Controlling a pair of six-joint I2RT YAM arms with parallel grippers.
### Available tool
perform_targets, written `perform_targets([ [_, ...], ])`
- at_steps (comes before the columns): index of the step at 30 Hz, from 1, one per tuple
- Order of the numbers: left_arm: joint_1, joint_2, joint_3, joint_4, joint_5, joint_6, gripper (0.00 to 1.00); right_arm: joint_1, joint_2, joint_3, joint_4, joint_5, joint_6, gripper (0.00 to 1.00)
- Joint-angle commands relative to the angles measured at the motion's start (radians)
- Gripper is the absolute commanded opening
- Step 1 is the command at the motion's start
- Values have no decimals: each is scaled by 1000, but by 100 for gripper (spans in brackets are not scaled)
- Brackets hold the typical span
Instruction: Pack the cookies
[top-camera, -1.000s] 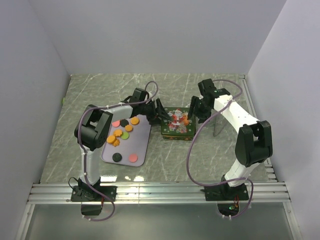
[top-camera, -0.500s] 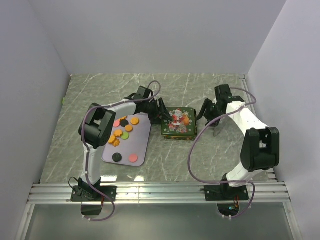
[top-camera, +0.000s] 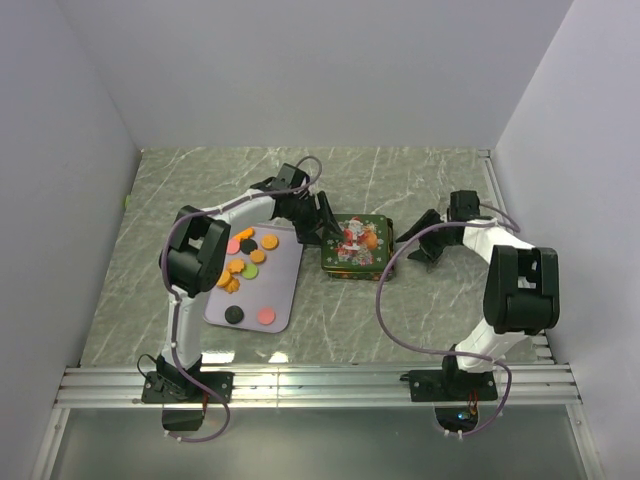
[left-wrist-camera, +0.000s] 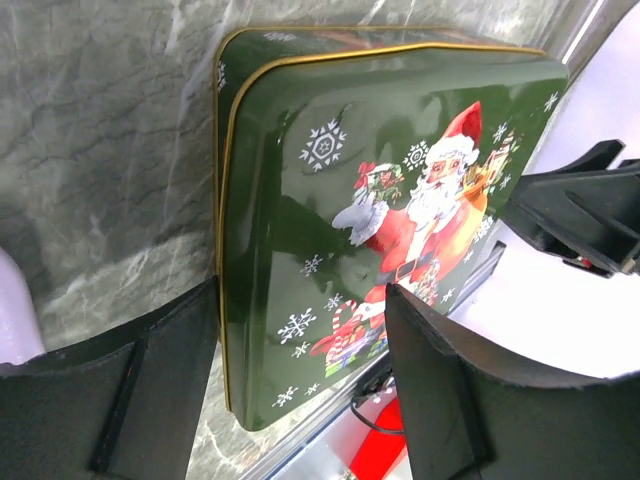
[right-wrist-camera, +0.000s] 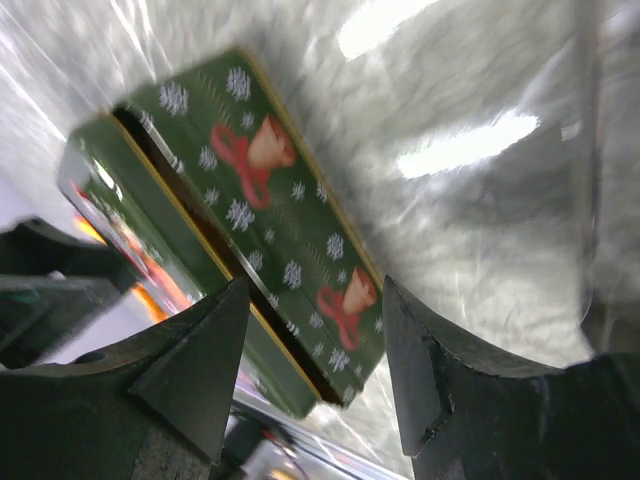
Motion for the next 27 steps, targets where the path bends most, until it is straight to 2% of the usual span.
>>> perform_targets([
  [1,-23,19,74,-65,-42,28,72,-54,7,-58,177,-100,91,63],
  [8,-43,46,149,-118,-59,26,71,-75,59,-81,250,-132,146,58],
  [18,-56,81,195,-154,-71,25,70,-12,116,-87,245,-142,141,40],
  [27,-76,112,294,-230,-94,32,72,41,140,-66,237,-145,146,36],
])
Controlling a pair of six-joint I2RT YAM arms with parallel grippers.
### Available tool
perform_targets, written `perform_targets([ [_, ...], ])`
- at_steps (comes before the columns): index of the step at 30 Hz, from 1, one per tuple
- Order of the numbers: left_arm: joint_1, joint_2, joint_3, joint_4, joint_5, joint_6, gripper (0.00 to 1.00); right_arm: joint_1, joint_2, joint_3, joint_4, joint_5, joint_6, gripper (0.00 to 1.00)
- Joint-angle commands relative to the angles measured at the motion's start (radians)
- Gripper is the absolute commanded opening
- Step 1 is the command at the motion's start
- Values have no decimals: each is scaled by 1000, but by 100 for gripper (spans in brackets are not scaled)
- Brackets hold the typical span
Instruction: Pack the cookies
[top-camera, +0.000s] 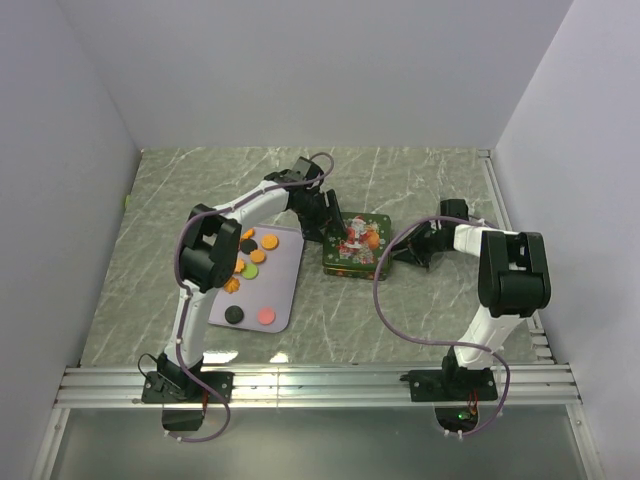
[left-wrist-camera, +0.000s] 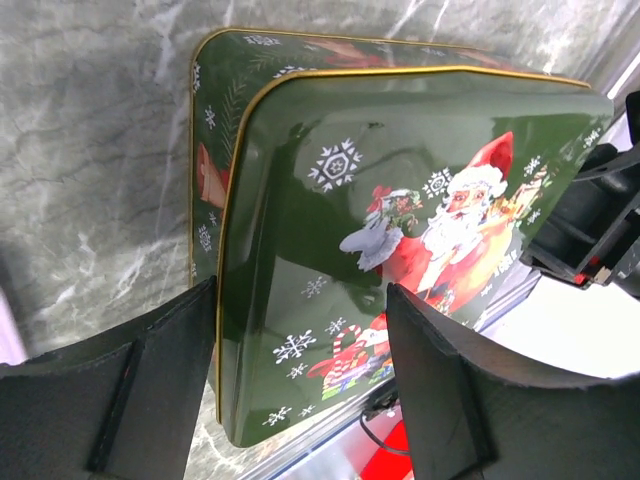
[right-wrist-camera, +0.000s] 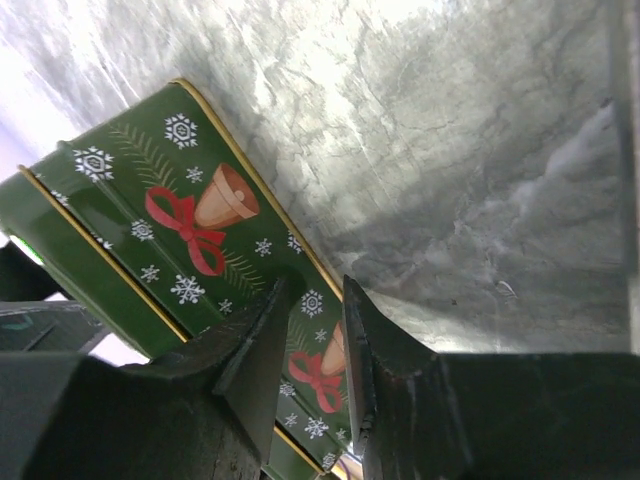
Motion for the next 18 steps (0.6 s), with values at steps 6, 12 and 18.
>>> perform_targets([
  [6,-41,16,81,-59,-28,26,75,39,23,14,51,-58,34,36],
  [12,-60,33,113,-106,-55,44,80,78,24,14,94,-74,55,36],
  [18,-61,23,124,-107,-62,40,84,79,27,6,106,-81,60,36],
])
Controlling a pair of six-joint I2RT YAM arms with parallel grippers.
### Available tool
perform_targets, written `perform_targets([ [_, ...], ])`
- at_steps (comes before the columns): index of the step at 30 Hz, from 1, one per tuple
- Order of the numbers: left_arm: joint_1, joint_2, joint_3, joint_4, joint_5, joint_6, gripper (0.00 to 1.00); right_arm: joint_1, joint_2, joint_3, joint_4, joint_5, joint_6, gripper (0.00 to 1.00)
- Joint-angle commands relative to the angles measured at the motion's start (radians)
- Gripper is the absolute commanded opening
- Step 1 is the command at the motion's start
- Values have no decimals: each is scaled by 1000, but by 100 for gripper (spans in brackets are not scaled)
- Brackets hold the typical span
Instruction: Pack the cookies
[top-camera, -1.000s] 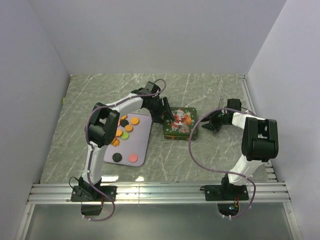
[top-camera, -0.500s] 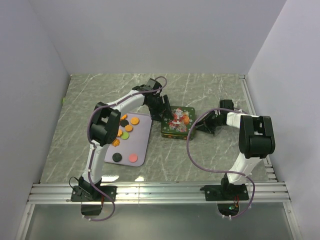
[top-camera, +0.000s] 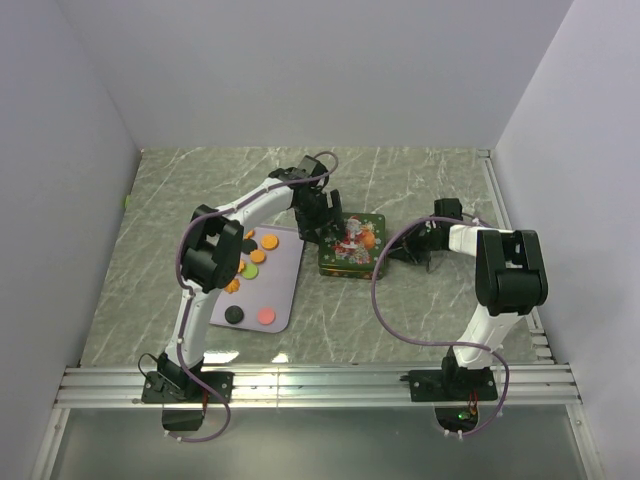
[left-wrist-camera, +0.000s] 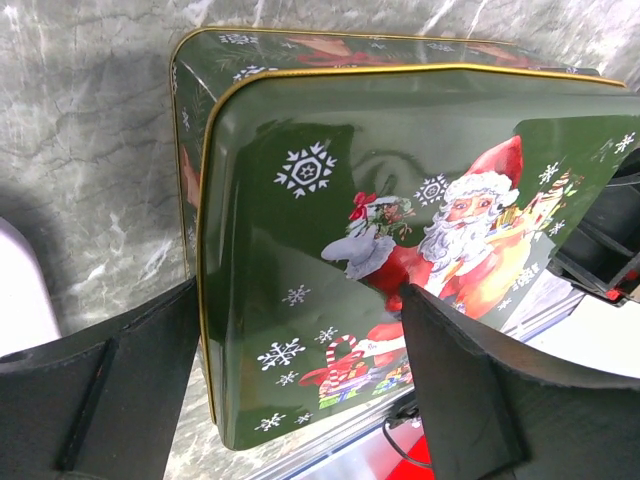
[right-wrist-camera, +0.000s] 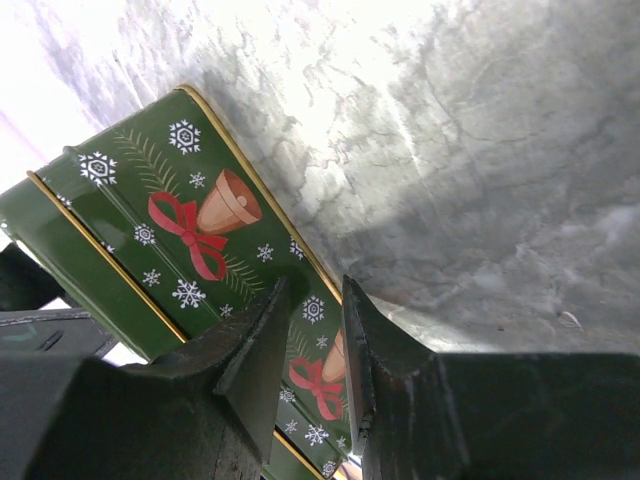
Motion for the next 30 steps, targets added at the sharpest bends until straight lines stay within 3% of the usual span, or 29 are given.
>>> perform_targets([
  [1,-38,5,49,5,26,1,85,38,10,6,52,-86,24,36],
  [5,-41,5,43,-4,14,12,86,34,-4,24,0,-48,-10,36],
  [12,-41,-4,14,2,6,15,86,-32,-94,127,-292,243,-153,36],
  [19,-41,-11,-3,2,-6,24,86,-34,-266,185,-346,366,-191,36],
  [21,-41,-12,-8,2,-8,24,86,-32,-324,181,-308,273,-199,37],
  [24,-40,-14,-11,1,-9,26,86,-29,-364,137,-87,27,-156,38],
  [30,-41,-18,-9,-4,-6,21,85,-2,-288,23,197,-227,-26,38],
])
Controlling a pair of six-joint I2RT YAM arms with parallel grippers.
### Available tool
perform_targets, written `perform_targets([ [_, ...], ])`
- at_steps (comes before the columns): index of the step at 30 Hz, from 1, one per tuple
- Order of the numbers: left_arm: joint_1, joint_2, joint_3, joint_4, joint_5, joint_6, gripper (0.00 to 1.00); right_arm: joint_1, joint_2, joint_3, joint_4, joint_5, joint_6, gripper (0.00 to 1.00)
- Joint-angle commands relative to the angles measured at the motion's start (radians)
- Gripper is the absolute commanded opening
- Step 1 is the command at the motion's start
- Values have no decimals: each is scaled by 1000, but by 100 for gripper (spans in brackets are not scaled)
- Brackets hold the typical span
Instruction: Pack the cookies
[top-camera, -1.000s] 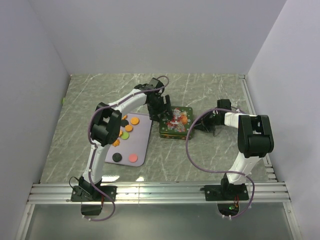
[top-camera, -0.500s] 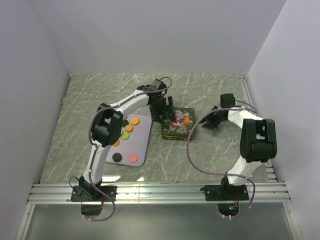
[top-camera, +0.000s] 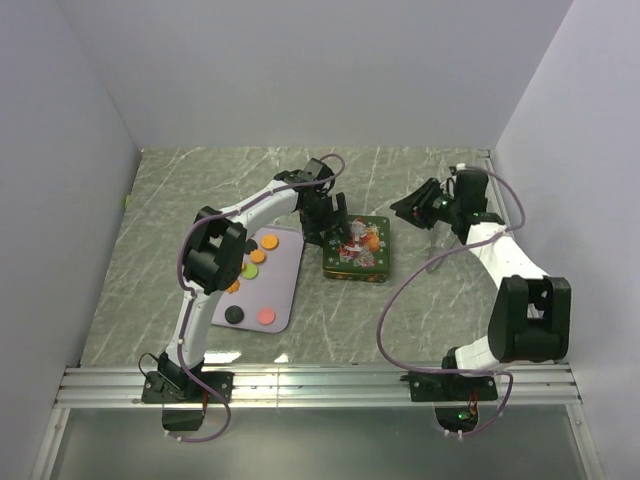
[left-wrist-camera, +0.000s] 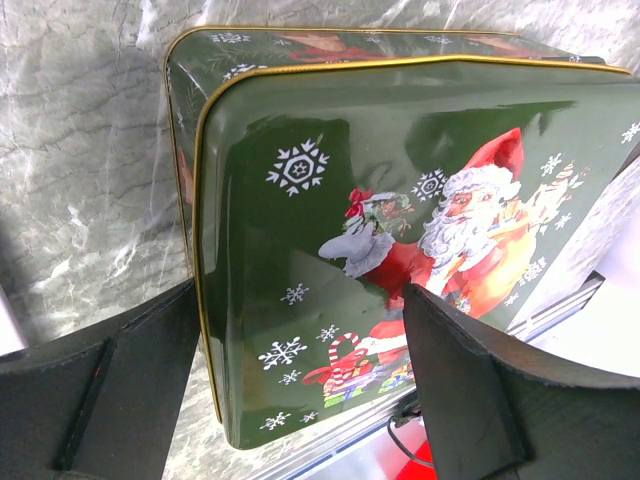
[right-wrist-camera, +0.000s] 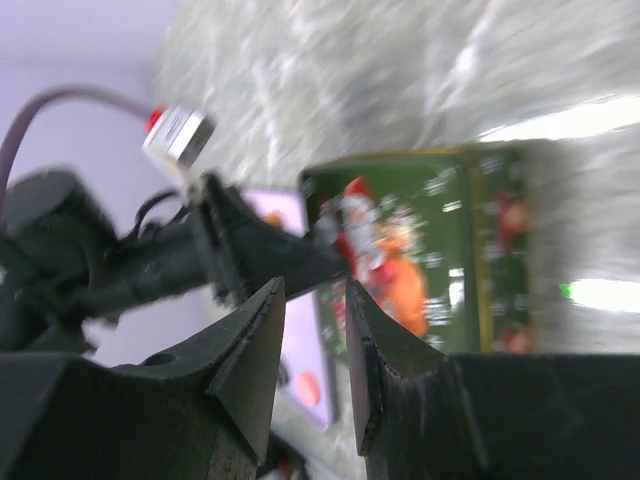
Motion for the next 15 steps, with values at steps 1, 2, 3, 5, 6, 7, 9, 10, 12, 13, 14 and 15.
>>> perform_targets([
  [1,-10,-19,-12,-1,6,15,85,15,50,-80,256,-221,101,38],
  [2,-11,-23,-15,-1,6,15,85,15,80,-118,293,-239,125,38],
  [3,-11,-25,-16,-1,5,15,85,15,97,-134,339,-249,130,38],
  [5,-10,-31,-21,-3,5,15,85,15,148,-177,370,-262,145,38],
  [6,-11,-31,-27,-1,3,13,85,15,165,-186,372,-260,144,37],
  [7,-10,-39,-30,3,3,12,85,15,177,-187,326,-240,132,35],
  [9,-11,-43,-41,7,2,10,85,15,209,-169,213,-158,81,33],
  [10,-11,-49,-45,7,0,10,85,15,230,-164,177,-134,72,33],
  [12,-11,-54,-58,13,-2,6,85,15,252,-163,137,-111,55,33],
  [13,-11,-57,-62,16,-2,7,85,15,263,-164,120,-100,52,32],
  [14,-11,-60,-70,20,-2,6,85,15,264,-163,106,-85,44,32],
  [15,-10,-63,-75,22,-3,3,85,15,264,-163,100,-77,43,32],
])
